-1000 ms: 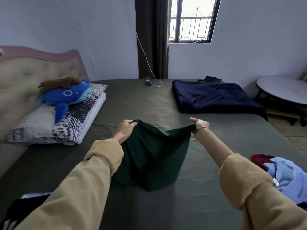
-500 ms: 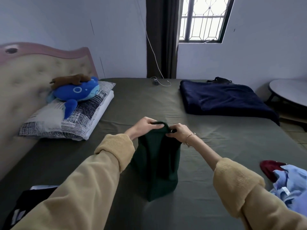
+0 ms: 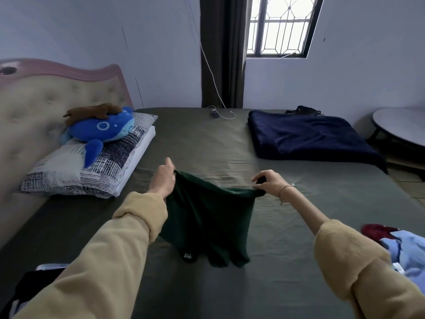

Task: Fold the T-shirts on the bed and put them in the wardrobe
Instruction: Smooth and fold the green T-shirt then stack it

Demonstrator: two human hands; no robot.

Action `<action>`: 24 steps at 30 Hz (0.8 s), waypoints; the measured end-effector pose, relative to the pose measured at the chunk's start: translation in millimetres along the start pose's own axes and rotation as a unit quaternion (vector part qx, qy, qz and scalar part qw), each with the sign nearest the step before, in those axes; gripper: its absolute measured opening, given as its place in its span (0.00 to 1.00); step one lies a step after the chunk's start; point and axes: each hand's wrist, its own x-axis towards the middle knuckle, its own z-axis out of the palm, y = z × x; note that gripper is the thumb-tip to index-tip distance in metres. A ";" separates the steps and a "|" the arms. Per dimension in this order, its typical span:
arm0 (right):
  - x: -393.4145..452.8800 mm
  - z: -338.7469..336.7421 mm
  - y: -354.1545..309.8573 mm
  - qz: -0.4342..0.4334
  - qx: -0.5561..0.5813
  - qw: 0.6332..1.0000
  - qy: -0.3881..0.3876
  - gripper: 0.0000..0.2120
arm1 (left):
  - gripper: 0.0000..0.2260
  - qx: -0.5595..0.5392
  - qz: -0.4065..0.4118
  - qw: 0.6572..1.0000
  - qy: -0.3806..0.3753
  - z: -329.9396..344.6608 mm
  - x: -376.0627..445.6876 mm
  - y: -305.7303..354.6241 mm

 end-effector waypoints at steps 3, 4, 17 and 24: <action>2.6 -8.1 14.4 0.113 0.311 0.943 0.032 0.13 | 0.05 0.015 -0.043 0.999 0.010 -0.1 3.9 -20.3; 2.4 -10.2 16.5 0.130 0.384 0.913 0.032 0.14 | 0.04 0.009 -0.051 0.999 0.010 0.4 4.5 -24.3; 13.1 -3.2 33.9 0.267 0.529 0.786 0.174 0.20 | 0.04 -0.080 -0.067 0.986 -0.131 16.0 7.7 -26.3; -5.3 -0.3 49.3 0.272 0.532 0.794 0.114 0.05 | 0.07 -0.056 -0.057 0.984 -0.162 22.9 5.6 -25.7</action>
